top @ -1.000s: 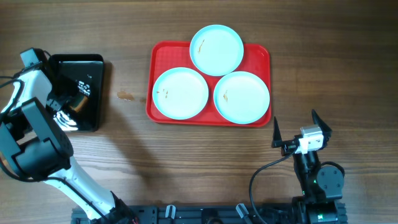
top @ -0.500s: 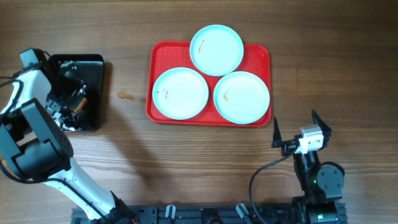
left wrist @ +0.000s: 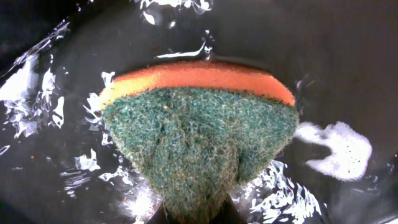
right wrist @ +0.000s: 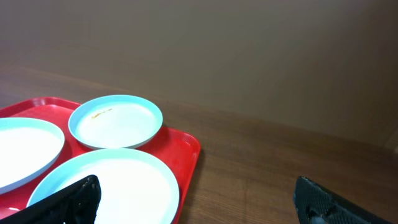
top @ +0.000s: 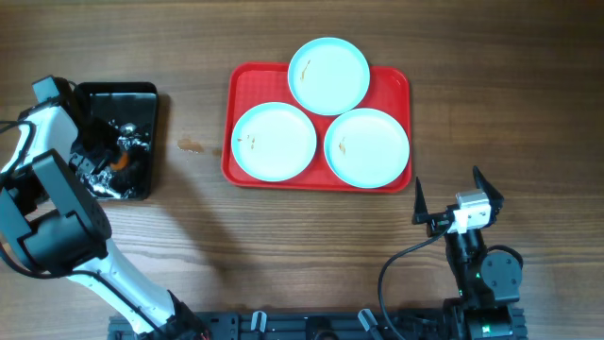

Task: Clean dirty plates on tray and stack at the side
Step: 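Rub the sponge in the soapy water in the black tray with left gripper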

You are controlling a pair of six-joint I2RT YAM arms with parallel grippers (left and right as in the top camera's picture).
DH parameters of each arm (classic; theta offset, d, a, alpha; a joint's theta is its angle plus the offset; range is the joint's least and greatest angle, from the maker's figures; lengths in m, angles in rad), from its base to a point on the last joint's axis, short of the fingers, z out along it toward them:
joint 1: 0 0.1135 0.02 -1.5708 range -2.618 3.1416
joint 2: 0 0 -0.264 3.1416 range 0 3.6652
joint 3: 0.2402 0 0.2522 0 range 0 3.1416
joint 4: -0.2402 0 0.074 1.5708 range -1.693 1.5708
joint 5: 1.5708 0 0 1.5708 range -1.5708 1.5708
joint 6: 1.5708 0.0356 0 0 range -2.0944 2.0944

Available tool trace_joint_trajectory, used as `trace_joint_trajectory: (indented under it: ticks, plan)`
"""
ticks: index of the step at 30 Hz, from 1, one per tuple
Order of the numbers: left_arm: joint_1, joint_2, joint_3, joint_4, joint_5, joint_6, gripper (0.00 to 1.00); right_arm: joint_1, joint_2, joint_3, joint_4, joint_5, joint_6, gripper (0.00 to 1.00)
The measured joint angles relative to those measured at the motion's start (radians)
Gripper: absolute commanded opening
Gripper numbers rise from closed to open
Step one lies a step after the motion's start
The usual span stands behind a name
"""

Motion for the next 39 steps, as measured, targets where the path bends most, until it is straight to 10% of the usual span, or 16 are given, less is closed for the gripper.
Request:
trace_joint_trajectory:
  ticks: [2, 3, 15, 24, 28, 33, 35, 37, 39]
  plan:
    - [0.0, 0.0, 0.0, 0.0, 0.0, 0.003, 0.87, 0.0, 0.0, 0.0, 0.0, 0.0, 0.0, 1.0]
    - [0.0, 0.0, 0.0, 0.0, 0.0, 0.006, 1.0, 0.0, 0.0, 0.0, 0.0, 0.0, 0.0, 1.0]
    - [0.0, -0.002, 0.0, 0.076, -0.002, 0.0, 1.0, 0.0, 0.0, 0.0, 0.0, 0.0, 0.0, 1.0]
    - [0.0, -0.002, 0.0, 0.138, -0.045, 0.002, 0.6, 0.0, 0.0, 0.0, 0.0, 0.0, 0.0, 1.0]
    - [0.0, -0.002, 0.0, 0.139, -0.063, 0.004, 0.04, 0.0, 0.0, 0.0, 0.0, 0.0, 0.0, 1.0]
    - [0.0, -0.002, 0.0, 0.138, -0.066, 0.004, 0.04, 0.0, 0.0, 0.0, 0.0, 0.0, 0.0, 1.0]
    - [0.0, -0.002, 0.0, 0.135, -0.069, 0.004, 0.23, 0.0, 0.0, 0.0, 0.0, 0.0, 0.0, 1.0]
    - [0.0, -0.002, 0.0, 0.124, -0.069, 0.005, 0.99, 0.0, 0.0, 0.0, 0.0, 0.0, 0.0, 1.0]
    - [0.0, -0.002, 0.0, 0.108, -0.069, 0.005, 1.0, 0.0, 0.0, 0.0, 0.0, 0.0, 0.0, 1.0]
